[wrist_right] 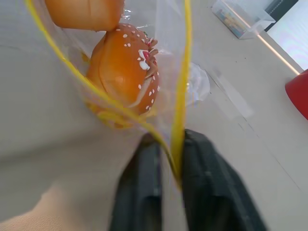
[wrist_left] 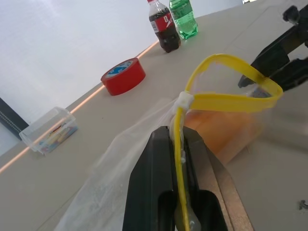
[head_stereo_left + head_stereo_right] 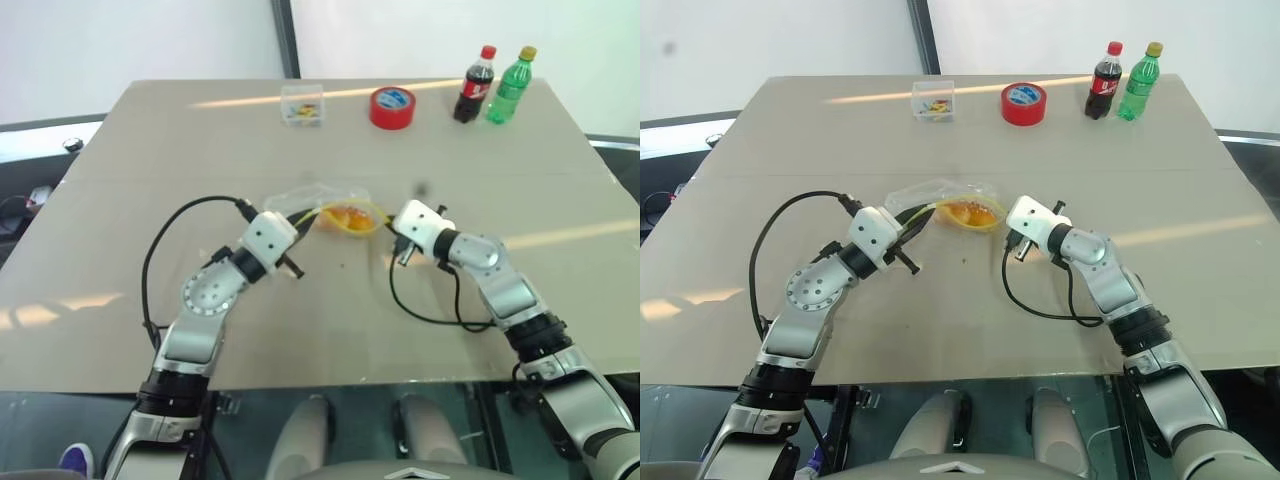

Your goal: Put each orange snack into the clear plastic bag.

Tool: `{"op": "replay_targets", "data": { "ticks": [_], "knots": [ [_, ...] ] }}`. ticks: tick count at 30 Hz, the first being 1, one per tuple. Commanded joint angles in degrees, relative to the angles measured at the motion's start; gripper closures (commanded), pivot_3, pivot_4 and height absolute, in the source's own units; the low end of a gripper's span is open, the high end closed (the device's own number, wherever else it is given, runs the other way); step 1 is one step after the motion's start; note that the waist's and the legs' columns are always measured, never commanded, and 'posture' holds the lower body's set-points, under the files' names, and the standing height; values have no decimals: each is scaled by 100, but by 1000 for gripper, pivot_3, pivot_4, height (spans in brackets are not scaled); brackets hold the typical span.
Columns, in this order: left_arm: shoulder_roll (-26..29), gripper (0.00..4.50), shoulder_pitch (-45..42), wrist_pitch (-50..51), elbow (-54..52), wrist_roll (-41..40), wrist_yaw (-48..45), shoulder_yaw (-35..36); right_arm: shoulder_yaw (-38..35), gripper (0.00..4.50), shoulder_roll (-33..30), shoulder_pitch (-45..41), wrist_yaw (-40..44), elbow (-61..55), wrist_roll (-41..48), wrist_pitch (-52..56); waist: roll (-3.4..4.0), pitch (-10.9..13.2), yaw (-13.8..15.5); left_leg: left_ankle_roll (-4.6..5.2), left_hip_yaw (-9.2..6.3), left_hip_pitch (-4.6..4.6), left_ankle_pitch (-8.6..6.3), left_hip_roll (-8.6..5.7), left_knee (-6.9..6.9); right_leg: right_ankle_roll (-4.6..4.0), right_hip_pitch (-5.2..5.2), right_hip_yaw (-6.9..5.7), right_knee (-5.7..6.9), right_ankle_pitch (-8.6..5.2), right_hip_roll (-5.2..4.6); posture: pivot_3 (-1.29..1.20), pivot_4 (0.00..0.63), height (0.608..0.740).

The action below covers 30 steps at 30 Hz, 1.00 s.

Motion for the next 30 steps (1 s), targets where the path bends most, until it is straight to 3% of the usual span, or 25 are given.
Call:
{"op": "replay_targets", "data": {
  "ticks": [1, 7, 13, 19, 24, 30],
  "knots": [
    [7, 4500, -4, -56, -334, -46, 61, 100, -220, 4454, -87, -116, -23, -233, 2, -137, 0, 0, 0, 0, 0, 0, 0, 0, 0, 0, 0, 0, 0, 0, 0, 0, 150, 740],
    [-104, 4500, -439, 118, -176, -232, 97, 187, -591, 4454, -462, -422, -115, -397, -60, -25, -1, 2, 12, 0, 0, -1, 0, 0, 0, 0, 0, 0, 0, 0, -1, 0, 150, 740],
    [-197, 4500, -1738, 288, 981, -630, -157, 326, -929, 4454, -1234, -1339, -206, 16, -294, -63, 0, 6, 21, 0, -4, -3, 0, -12, 8, 1, 1, -6, 2, 0, 1, 0, 150, 740],
    [-298, 4500, -2819, -737, 2410, -362, -278, 118, -999, 4454, -1628, -1842, -306, 460, -449, -312, -2, 6, -13, -3, 8, -11, 2, -11, 3, 0, -2, 0, -15, 0, 1, 0, 150, 740],
    [-136, 4500, -2508, -1493, 2368, -301, -676, -79, -1220, 4454, -1816, -1047, -155, -746, -317, 149, -4, 1, -17, -23, 7, -66, 14, -7, 3, 0, -56, 2, -19, 0, -1, 0, 150, 740],
    [132, 4500, -1295, -1946, 1700, 123, -756, -367, -1067, 4454, -1662, 905, -21, -2759, -286, 1290, -3, 1, -2, -22, 16, -100, 14, 2, 11, 0, -97, 13, -1, 0, -5, 0, 150, 740]
  ]
}}
